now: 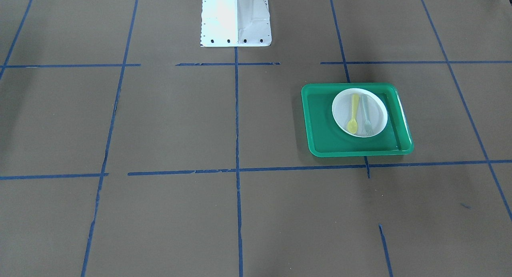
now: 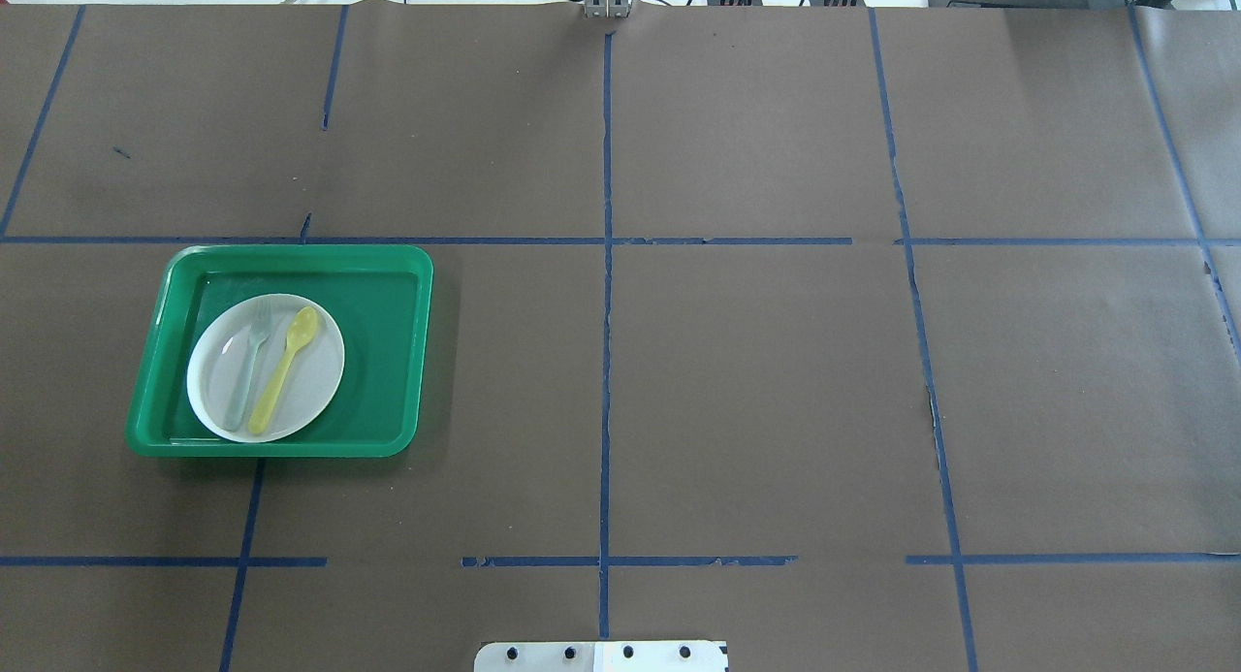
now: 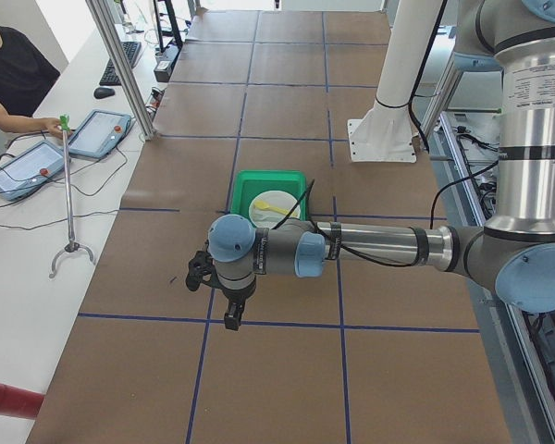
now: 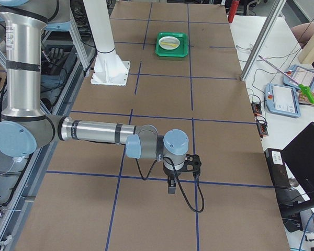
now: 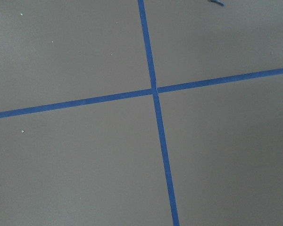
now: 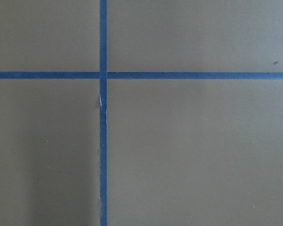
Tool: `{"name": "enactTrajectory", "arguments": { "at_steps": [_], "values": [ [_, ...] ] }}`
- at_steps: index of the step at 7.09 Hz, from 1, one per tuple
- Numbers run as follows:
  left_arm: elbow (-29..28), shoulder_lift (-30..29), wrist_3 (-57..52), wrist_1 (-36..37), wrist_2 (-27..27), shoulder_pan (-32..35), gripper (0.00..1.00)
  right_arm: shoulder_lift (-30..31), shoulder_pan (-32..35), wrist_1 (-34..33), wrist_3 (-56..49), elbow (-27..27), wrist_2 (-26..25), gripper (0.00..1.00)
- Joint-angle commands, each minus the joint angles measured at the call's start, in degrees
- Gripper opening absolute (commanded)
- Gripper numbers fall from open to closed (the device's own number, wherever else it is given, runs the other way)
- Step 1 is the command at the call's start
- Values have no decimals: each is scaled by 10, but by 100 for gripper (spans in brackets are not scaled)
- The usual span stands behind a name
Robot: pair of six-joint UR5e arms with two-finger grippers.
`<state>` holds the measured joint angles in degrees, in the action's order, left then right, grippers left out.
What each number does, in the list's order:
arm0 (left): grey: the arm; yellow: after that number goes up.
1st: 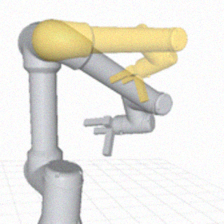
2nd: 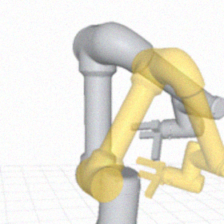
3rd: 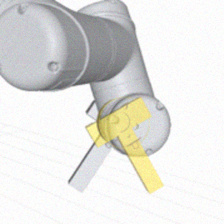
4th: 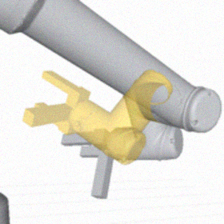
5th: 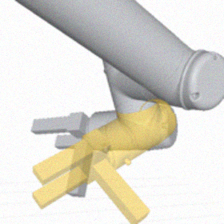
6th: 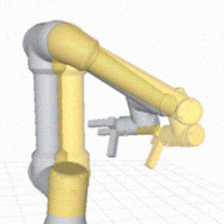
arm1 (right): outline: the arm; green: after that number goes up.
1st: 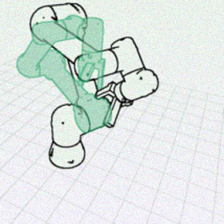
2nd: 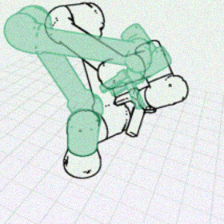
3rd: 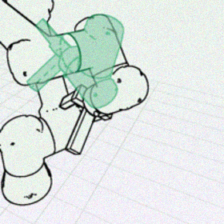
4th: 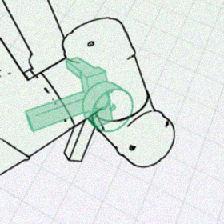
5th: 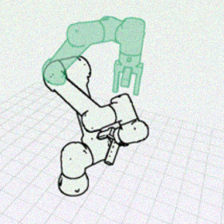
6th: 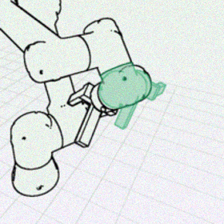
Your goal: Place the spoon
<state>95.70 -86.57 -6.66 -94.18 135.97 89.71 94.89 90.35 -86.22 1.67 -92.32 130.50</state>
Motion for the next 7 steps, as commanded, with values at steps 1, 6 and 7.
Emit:
{"name": "enactTrajectory", "arguments": {
  "at_steps": [1,6,7],
  "values": [
    [11,-5,120,-118,-1,-105,100,0,0,0,0,0,0,100],
    [59,-60,397,-250,-78,-319,90,0,0,0,0,-1,-1,100],
    [61,-69,410,-248,-110,-344,85,0,0,0,0,-1,-1,100]
  ]
}}
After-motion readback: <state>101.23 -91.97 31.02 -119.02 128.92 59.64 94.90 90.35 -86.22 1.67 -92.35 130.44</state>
